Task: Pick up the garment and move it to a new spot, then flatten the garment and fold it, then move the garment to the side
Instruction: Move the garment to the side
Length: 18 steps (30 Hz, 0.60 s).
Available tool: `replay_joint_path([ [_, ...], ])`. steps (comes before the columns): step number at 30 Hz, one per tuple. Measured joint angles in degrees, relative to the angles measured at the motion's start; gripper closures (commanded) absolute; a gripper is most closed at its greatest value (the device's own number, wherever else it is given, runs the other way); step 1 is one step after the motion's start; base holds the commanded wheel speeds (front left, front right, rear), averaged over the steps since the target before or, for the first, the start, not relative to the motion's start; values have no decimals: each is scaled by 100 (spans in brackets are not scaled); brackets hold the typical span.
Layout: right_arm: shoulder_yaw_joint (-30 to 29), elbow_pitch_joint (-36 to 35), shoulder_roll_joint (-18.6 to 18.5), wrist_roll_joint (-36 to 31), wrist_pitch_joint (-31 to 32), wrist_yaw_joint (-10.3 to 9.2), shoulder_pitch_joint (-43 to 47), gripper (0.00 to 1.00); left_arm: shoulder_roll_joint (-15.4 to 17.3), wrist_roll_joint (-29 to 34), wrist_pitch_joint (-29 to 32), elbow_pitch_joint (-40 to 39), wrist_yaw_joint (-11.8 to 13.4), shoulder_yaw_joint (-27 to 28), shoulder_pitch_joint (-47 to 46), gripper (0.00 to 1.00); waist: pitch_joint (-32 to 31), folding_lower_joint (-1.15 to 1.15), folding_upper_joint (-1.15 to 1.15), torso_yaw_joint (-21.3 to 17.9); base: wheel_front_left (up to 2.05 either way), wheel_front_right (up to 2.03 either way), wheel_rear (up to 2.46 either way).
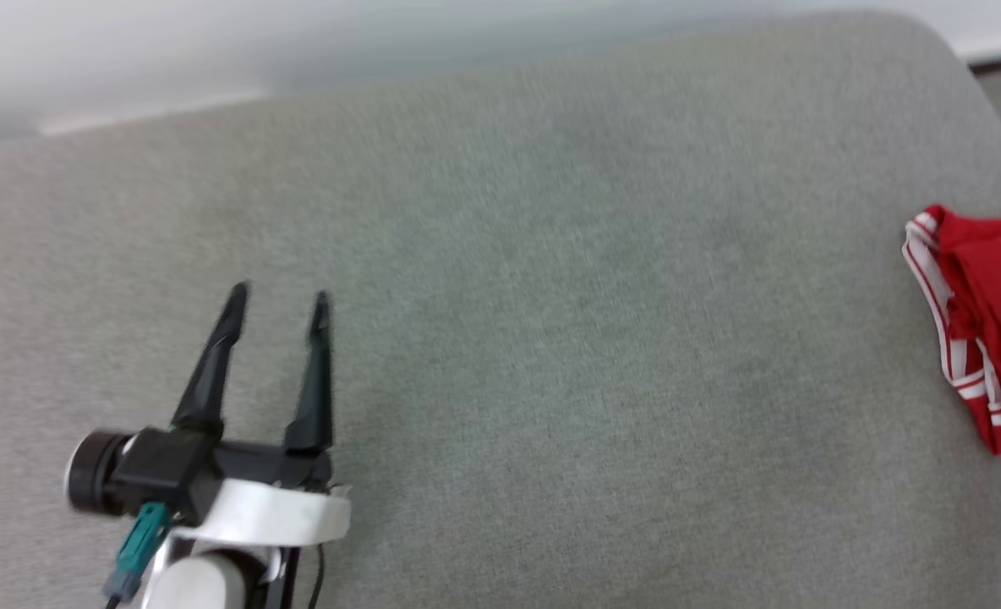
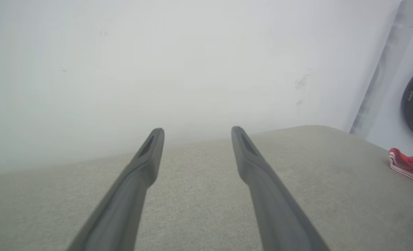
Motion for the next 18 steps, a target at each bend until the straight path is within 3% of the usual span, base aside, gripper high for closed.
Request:
replay_joint_path([
  [7,82,-987,992,525,-328,0,1131,0,3,160,1,126,31,353,528,0,-596,0,0,220,0,0,0],
  [13,183,-1276,1572,670,-764,-1,1982,0,-77,82,1,256,27,516,704,0,-874,-1,0,409,0,0,0],
  [18,218,-1265,1829,389,-1074,-2,2570,0,-140,52,1,407,-23,493,886,0,-1006,0,0,534,0,0,0],
])
